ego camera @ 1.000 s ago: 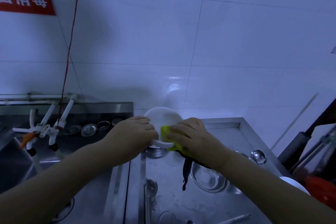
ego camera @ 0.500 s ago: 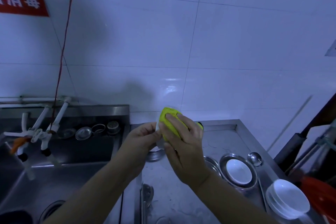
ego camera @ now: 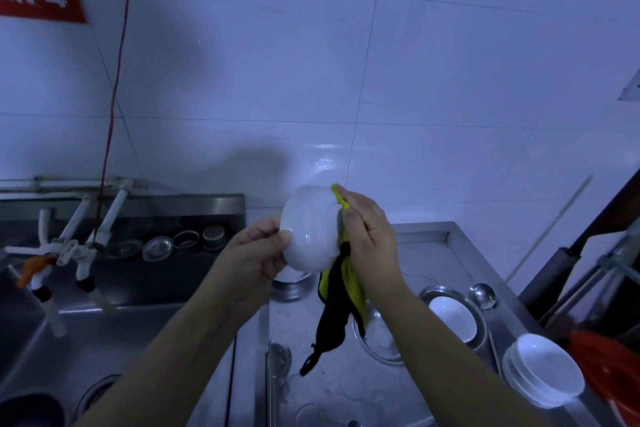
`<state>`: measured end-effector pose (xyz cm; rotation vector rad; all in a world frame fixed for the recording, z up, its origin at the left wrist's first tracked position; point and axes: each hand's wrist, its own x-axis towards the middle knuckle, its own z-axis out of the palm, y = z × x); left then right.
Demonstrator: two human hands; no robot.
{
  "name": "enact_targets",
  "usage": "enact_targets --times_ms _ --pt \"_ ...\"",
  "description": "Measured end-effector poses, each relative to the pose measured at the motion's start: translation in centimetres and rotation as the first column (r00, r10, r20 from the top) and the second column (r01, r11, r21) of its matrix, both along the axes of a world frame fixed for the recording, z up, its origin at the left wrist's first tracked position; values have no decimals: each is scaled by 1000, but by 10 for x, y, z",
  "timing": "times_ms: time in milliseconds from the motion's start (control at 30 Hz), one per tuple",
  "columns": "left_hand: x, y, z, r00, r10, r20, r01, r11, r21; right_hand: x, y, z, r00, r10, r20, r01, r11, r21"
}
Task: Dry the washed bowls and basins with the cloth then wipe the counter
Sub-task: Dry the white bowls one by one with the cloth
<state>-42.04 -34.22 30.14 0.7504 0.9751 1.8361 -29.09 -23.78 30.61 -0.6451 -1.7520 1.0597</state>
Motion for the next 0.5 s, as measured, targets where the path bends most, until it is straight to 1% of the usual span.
enact_targets --times_ms 67,133,200,300,400,500 --pt "-5 1 0 997 19 81 -21 999 29 3 -5 -11 999 -32 43 32 999 -13" --pt "-6 0 -1 994 30 109 -33 999 28 7 -7 -15 996 -78 38 77 996 40" --pt "-5 0 -4 992 51 112 -52 999 9 8 -10 -11 993 -117 14 113 982 154" --pt "-1 3 -5 993 40 110 -40 999 -3 2 -20 -8 991 -104 78 69 929 365" --pt "-4 4 0 990 46 135 -47 999 1 3 -23 -14 995 -71 68 28 870 492" --pt "-11 3 6 988 34 153 -36 999 9 14 -15 -20 998 -12 58 -27 782 623"
